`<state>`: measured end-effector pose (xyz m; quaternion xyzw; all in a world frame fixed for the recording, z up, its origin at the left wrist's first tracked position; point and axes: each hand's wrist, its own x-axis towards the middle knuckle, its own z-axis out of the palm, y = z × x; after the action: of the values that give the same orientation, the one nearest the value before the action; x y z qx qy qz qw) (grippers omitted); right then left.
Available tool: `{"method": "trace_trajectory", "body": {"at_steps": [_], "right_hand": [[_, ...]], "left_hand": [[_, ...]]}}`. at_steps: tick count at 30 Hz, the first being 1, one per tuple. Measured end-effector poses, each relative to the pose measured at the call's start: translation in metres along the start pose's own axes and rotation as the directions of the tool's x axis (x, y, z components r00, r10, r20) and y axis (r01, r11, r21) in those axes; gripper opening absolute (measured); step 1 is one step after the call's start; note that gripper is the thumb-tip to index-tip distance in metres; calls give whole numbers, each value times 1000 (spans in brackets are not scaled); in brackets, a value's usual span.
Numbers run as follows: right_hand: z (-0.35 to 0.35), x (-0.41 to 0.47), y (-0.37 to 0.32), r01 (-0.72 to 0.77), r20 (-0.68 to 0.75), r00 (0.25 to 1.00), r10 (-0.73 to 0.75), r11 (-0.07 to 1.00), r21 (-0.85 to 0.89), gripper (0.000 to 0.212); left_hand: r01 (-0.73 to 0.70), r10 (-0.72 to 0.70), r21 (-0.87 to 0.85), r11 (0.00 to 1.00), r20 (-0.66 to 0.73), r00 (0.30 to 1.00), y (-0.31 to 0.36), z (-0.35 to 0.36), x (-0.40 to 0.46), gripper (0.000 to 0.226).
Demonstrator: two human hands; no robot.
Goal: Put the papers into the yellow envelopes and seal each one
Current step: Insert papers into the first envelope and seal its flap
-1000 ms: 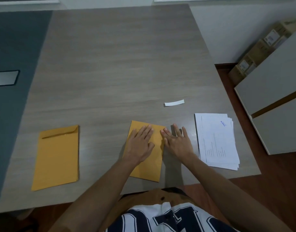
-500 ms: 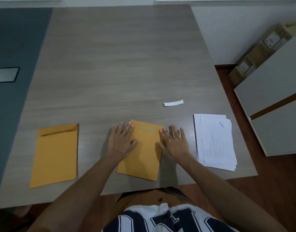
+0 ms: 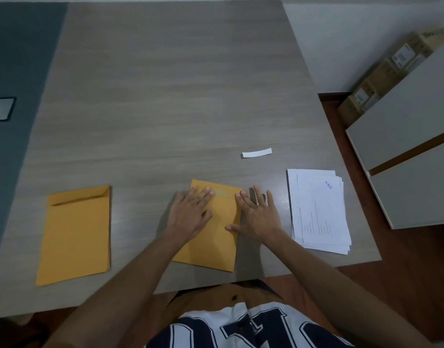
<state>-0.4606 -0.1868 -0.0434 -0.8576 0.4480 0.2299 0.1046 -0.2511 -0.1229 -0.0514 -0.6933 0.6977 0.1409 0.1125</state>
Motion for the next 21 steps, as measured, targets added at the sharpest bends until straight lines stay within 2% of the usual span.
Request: {"method": "trace_trajectory", "body": {"at_steps": [4, 7, 9, 11, 16, 18, 21], "right_hand": [[-4, -1, 2, -8, 29, 1000, 8, 1000, 2, 106], [-4, 0, 0, -9, 20, 1000, 9, 1000, 17, 114], [-3, 2, -3, -10, 33, 999, 9, 999, 32, 130], [-4, 4, -6, 3, 64, 998, -4, 1000, 13, 145], [-23, 18, -11, 36, 124, 992, -24, 995, -93, 149], [-34, 29, -13, 31, 136, 991, -14, 992, -120, 148], [-45, 49, -12, 36, 147, 989, -16, 990, -136, 151]], "left_hand": [[40, -40, 30, 999, 5, 999, -14, 1, -2, 60], [76, -76, 11, 997, 17, 997, -15, 2, -6, 63], [88, -88, 9, 996, 28, 996, -15, 3, -8, 73], [101, -101, -11, 995, 30, 994, -16, 2, -10, 92], [49, -47, -5, 999, 156, 987, -29, -6, -10, 146], [18, -23, 26, 999, 176, 984, -36, -8, -5, 153], [46, -53, 39, 998, 180, 982, -40, -13, 7, 153]]}}
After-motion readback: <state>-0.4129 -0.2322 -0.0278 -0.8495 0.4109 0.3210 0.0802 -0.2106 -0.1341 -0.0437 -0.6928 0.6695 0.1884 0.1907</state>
